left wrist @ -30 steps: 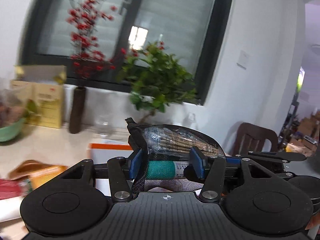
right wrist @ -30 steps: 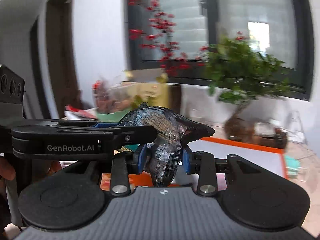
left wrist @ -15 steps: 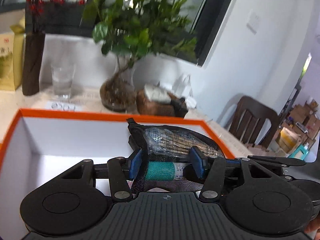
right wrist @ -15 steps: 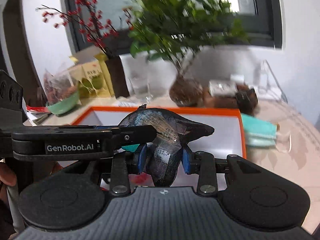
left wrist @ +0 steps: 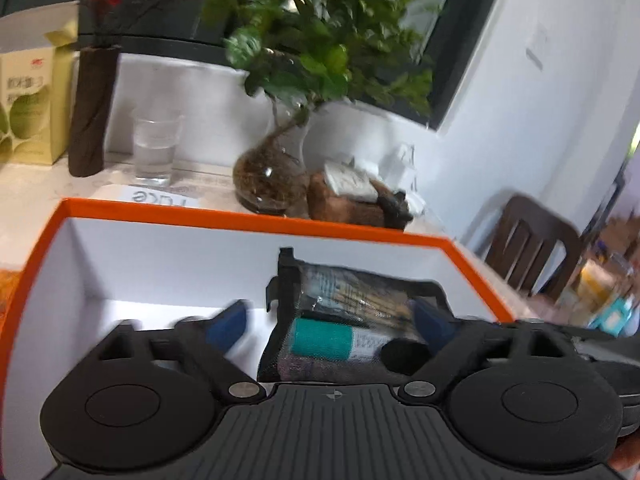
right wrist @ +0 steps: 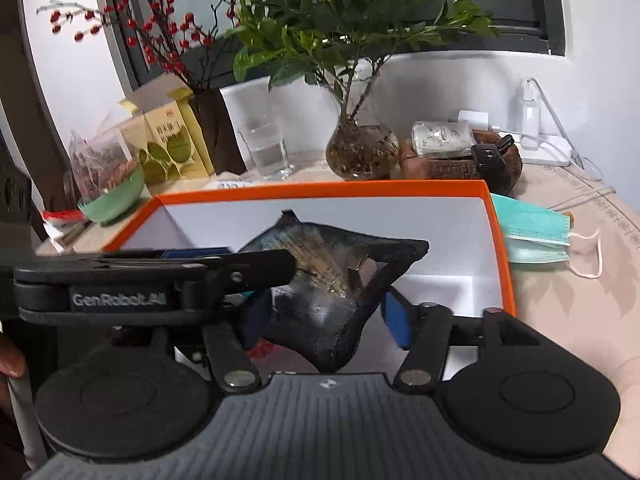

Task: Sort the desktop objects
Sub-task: 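Carry the mesh pouch with the left tool into the orange box and release, then move both tools back from the box over the pink-capped glass vials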

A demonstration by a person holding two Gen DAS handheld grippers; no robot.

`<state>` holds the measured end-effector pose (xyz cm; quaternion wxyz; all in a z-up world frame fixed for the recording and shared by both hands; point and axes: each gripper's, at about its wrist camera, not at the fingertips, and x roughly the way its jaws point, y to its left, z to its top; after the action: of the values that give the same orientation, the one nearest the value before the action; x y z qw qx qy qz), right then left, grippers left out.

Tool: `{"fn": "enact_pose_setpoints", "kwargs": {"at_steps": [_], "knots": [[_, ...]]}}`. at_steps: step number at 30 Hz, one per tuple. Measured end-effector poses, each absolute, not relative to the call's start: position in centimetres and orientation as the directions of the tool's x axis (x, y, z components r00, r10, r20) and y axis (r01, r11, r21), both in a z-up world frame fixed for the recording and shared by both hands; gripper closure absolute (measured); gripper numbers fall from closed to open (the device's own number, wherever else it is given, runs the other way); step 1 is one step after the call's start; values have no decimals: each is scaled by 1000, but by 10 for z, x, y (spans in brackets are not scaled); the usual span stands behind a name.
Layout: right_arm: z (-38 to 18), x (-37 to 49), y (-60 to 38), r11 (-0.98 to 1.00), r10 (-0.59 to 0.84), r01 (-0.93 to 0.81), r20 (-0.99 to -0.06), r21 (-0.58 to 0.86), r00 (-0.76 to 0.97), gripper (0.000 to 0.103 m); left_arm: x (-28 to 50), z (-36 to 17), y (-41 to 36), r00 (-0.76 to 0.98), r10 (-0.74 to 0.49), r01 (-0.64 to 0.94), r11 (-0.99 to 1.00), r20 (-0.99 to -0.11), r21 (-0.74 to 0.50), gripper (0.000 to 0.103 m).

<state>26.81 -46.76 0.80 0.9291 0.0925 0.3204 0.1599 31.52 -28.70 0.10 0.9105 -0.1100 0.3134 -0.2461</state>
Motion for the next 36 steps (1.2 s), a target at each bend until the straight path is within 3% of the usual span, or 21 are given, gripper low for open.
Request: {"fn": "enact_pose_setpoints", "kwargs": {"at_steps": [4,7,18,26,36], "knots": [[22,252,-453,953,302,-231,-523,198,797,4,299,15,-279,692,-547,410,835,-470,-368,0],[33,239,-443,967,253,-230,-500,107,828,4,283,25,-281,710,-530,417,847,-463,-329,0],[60,164,-403,964,254,-262,-425,40,869,2,193,49,-249,750,-532,413,840,-392,-351,0],[52,91,-348,915,389,-401,-361,44,848,1,90,46,-198,840,-445,371,889,-311,-270,0],[14,50,-259,820,536,-571,-387,31,750,1,23,1,-102,875,-334,215,916,-350,-339,0]]}}
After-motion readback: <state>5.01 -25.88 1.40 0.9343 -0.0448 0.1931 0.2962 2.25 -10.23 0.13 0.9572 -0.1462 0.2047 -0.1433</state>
